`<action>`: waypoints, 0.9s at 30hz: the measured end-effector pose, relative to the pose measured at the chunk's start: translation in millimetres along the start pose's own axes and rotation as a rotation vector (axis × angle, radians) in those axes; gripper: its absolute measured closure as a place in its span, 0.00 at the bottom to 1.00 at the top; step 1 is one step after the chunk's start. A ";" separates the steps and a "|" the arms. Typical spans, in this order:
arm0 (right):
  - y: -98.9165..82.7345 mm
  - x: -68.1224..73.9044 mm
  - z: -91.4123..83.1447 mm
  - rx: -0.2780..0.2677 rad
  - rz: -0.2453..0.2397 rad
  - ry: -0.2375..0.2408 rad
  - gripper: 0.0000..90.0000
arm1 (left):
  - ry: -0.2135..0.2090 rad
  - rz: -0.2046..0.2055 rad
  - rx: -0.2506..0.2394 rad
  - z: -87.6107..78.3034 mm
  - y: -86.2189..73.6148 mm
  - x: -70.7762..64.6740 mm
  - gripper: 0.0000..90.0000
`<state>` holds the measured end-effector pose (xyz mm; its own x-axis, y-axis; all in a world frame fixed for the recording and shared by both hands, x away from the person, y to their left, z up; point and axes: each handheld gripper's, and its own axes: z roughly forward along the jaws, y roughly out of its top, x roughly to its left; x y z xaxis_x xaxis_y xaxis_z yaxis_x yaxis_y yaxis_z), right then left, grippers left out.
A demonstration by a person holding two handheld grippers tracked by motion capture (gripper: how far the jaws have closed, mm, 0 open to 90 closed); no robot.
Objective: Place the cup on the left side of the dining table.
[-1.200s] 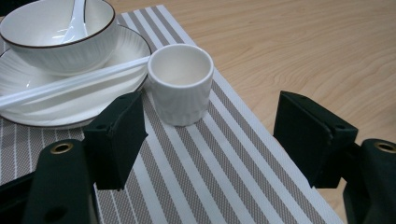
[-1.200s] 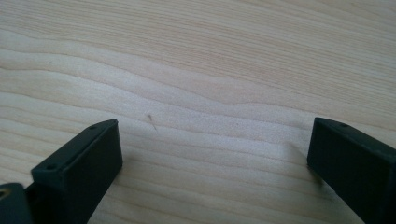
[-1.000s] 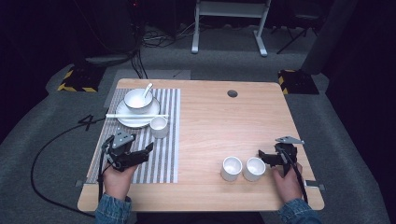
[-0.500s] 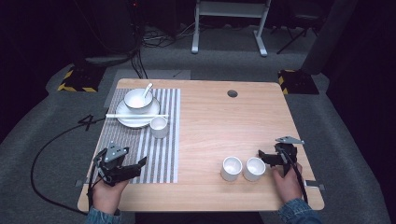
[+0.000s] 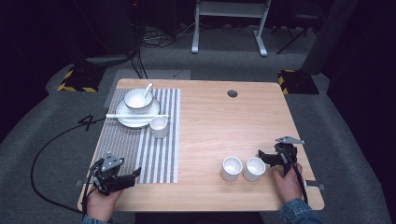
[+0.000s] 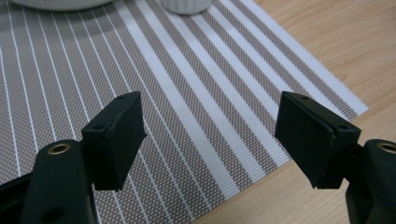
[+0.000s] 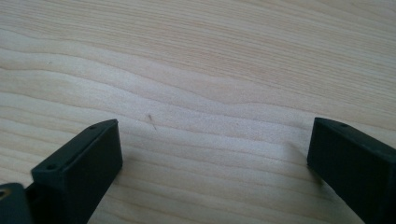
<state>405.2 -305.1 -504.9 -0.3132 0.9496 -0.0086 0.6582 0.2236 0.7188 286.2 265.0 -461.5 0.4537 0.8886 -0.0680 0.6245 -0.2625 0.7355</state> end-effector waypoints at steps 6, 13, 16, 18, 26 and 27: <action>0.0 0.0 0.0 0.000 0.000 0.000 0.03 | 0.011 -0.002 0.039 6.1 -8.8 3.0 0.27; 0.0 0.0 0.0 0.000 0.000 0.000 0.03 | -0.025 -0.013 0.122 22.0 -14.1 4.8 0.26; 0.0 0.0 0.0 0.000 0.000 0.000 0.03 | -0.035 0.005 0.153 28.3 -14.6 2.2 0.25; 0.0 0.0 0.0 0.000 0.000 0.000 0.03 | -0.031 0.033 0.149 31.9 -16.5 0.2 0.20; 0.0 0.1 0.0 0.000 0.001 0.000 0.03 | -0.039 0.100 0.081 36.2 -24.7 0.7 0.13; 0.0 0.0 0.0 0.000 0.000 0.000 0.03 | -0.037 0.099 0.083 36.2 -24.7 0.5 0.13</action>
<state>405.2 -305.1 -504.8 -0.3135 0.9496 -0.0083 0.6583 0.2236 0.7188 294.1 258.3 -504.1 0.5377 0.8428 -0.0236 0.6251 -0.3796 0.6820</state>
